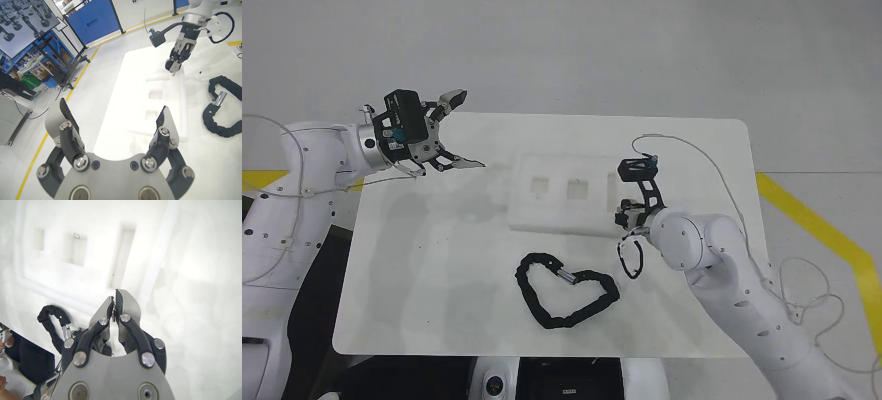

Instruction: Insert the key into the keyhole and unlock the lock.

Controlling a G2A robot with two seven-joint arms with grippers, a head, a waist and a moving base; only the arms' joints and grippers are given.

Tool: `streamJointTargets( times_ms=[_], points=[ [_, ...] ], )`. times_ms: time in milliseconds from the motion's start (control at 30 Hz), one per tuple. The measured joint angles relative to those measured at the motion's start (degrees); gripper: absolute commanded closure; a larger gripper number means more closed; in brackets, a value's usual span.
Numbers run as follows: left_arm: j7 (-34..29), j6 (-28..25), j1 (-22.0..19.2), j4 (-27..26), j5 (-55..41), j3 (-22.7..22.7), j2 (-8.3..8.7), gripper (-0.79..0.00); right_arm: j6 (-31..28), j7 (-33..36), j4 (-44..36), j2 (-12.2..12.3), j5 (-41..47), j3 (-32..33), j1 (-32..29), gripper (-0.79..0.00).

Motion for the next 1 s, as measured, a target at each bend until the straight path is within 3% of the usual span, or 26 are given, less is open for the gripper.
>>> streamJointTargets(
  times_ms=[567,767,1000],
  points=[
    [0.0,0.0,0.0,0.0,0.0,0.0,0.0,-0.785,-0.5,8.8,0.9,-0.7,-12.3,-2.2,4.3,0.0],
    [0.0,0.0,0.0,0.0,0.0,0.0,0.0,-0.785,0.1,10.1,-1.6,-0.9,-8.3,1.1,3.7,0.0],
    [0.0,0.0,0.0,0.0,0.0,0.0,0.0,-0.785,-1.8,8.5,-8.1,-0.1,3.3,10.6,-3.3,0.0]
  ],
)
